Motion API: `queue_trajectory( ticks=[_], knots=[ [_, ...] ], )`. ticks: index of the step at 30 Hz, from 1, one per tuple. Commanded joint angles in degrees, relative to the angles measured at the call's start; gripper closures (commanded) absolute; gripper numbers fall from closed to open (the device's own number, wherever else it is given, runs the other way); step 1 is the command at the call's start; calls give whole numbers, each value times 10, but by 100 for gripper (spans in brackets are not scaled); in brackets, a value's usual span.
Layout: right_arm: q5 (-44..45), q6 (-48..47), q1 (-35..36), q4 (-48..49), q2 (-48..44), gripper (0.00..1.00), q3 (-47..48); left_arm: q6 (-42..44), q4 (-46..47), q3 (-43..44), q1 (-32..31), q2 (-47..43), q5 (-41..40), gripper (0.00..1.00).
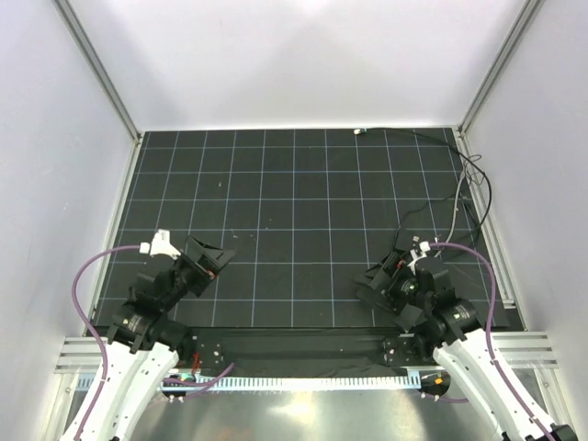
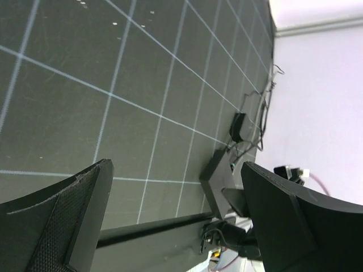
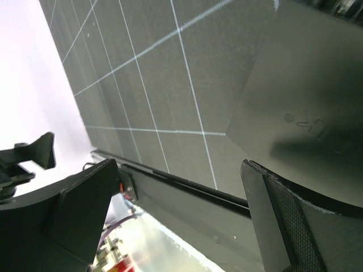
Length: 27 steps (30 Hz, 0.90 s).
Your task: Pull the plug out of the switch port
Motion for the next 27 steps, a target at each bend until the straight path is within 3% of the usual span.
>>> queue_trajectory(
  ticks=[1, 7, 12, 15, 19, 22, 25, 27],
  knots=[
    [50, -48, 2, -54, -9, 0, 61, 32, 9, 26, 0, -21, 33, 0],
    [84, -82, 2, -100, 46, 0, 111, 29, 113, 16, 0, 32, 134, 2],
    [108, -113, 2, -94, 130, 0, 147, 101, 120, 89, -7, 229, 150, 5],
    [133, -133, 1, -89, 179, 0, 171, 141, 123, 165, -33, 354, 138, 7],
    [219, -155, 1, -156, 257, 0, 262, 185, 84, 289, -82, 514, 139, 11],
    [231, -173, -18, -218, 348, 1, 339, 206, 53, 390, -115, 649, 190, 18],
    [202, -200, -82, -244, 398, 2, 374, 250, -9, 512, -150, 746, 210, 20],
    [144, -217, -167, -250, 404, 3, 374, 269, -31, 586, -170, 782, 214, 20]
  ],
)
